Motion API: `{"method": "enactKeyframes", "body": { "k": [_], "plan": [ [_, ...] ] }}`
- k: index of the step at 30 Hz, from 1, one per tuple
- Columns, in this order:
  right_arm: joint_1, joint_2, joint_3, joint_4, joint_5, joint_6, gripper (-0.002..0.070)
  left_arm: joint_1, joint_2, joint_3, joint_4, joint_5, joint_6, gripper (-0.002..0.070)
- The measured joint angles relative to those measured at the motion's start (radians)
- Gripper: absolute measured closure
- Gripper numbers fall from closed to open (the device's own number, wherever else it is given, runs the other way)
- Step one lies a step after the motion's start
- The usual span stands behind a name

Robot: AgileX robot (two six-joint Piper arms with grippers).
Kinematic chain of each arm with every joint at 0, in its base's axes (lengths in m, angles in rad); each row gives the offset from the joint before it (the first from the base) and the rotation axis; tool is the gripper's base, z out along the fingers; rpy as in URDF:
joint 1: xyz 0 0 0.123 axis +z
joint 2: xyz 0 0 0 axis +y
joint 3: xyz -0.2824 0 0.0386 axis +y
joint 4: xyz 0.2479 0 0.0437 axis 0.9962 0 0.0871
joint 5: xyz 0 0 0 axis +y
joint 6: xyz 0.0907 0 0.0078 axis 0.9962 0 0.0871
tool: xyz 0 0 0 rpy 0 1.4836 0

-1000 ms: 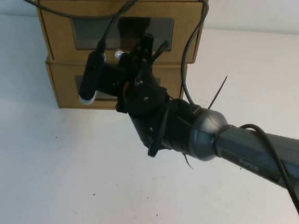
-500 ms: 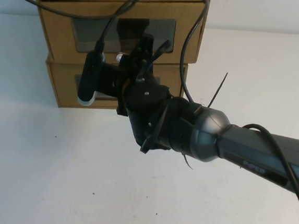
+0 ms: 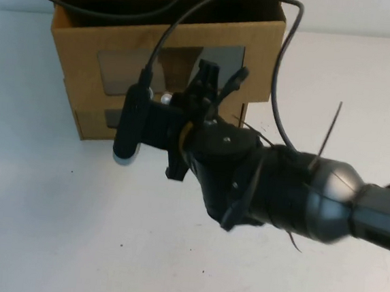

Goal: Open the shoe box
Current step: 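Pull the top drawer of the cardboard box fully open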

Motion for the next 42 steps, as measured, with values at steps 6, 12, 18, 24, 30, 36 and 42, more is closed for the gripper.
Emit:
{"method": "enactKeyframes", "body": {
  "k": [6,12,18,24,30,36,42],
  "plan": [
    [0.059,-0.129,0.159,0.055,0.0,0.0,0.0666,-0.003,0.002,0.0,-0.002,0.002,0.0,0.068],
    [0.146,-0.26,0.285,0.132,0.055,0.01,0.0666,-0.003,0.004,0.0,-0.012,0.0,-0.002,0.068],
    [0.208,-0.342,0.356,0.22,0.105,0.01,0.0666,-0.003,0.006,0.0,-0.023,-0.002,-0.002,0.068],
    [0.247,-0.365,0.394,0.294,0.121,0.007,0.0665,-0.003,0.006,0.0,-0.027,-0.002,-0.01,0.068],
    [0.253,-0.369,0.405,0.31,0.109,0.033,0.0632,-0.003,0.006,0.0,-0.025,-0.002,-0.012,0.068],
    [0.254,-0.4,0.396,0.362,0.098,0.076,0.0367,-0.003,0.006,0.0,-0.032,-0.004,-0.014,0.068],
    [0.283,-0.441,0.356,0.441,0.12,0.077,0.0325,-0.003,-0.012,0.007,-0.035,-0.004,-0.01,0.068]
  ]
}}
